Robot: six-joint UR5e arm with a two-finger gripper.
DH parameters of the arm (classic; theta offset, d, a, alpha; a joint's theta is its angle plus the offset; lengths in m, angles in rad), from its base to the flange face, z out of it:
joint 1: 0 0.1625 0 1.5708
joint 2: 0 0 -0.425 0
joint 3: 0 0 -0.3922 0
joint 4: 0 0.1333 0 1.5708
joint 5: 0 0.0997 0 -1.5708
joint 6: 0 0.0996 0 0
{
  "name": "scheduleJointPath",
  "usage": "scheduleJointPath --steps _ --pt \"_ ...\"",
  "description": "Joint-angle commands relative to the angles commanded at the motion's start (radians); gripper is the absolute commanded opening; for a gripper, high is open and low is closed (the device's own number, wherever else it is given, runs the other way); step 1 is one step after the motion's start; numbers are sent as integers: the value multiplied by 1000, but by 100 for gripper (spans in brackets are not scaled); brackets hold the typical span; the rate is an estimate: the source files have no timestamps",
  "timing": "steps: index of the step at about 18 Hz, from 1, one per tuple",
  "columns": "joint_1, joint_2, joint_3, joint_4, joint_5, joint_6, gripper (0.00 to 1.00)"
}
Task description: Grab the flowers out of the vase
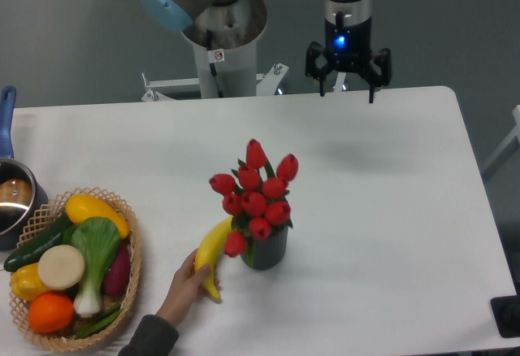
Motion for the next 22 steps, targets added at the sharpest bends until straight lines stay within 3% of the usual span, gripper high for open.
scheduleJointPath --steps 8,12,15,18,22 --pt "-15 17 -23 8 -348 5 100" --pt "-52 -6 -28 8 -546 9 100" --pt "-81 -84 -9 35 -600 12 100" --pt "-127 -196 49 132 -602 9 100" --pt "-132 -238 110 133 -605 2 100"
